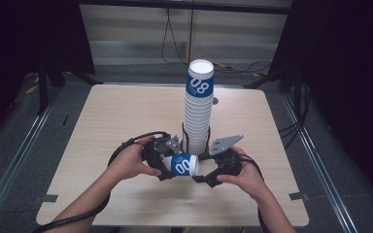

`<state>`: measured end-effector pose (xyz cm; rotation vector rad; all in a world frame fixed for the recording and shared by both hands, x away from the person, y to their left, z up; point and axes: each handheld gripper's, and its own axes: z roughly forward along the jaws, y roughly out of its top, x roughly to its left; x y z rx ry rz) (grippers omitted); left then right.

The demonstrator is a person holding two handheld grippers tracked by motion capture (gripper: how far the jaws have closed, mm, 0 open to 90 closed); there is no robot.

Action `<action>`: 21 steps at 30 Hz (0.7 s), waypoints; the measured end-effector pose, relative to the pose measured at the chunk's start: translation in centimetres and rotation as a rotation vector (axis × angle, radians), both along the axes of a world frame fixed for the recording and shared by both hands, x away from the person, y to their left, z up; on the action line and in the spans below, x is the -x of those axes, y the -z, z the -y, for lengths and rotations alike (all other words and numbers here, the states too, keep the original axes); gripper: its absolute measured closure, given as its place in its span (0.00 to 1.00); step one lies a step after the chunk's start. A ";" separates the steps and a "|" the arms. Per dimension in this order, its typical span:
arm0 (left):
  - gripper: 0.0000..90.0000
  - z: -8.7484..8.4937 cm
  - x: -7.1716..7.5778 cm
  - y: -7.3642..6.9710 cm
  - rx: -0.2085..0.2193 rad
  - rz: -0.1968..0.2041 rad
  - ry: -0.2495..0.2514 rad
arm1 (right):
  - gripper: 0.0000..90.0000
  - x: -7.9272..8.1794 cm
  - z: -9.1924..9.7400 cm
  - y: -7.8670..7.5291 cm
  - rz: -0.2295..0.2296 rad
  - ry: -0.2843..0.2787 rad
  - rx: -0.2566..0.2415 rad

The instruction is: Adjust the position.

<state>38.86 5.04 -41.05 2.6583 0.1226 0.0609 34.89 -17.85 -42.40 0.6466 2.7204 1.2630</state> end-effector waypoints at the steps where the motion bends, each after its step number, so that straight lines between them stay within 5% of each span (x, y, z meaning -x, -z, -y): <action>1: 0.20 0.1 0.1 0.1 -0.002 0.005 0.002 | 0.18 0.0 0.0 0.0 0.000 0.000 0.000; 21: 0.20 0.0 0.4 0.2 -0.011 0.011 0.020 | 0.18 -0.3 -1.5 0.1 -0.024 -0.060 0.068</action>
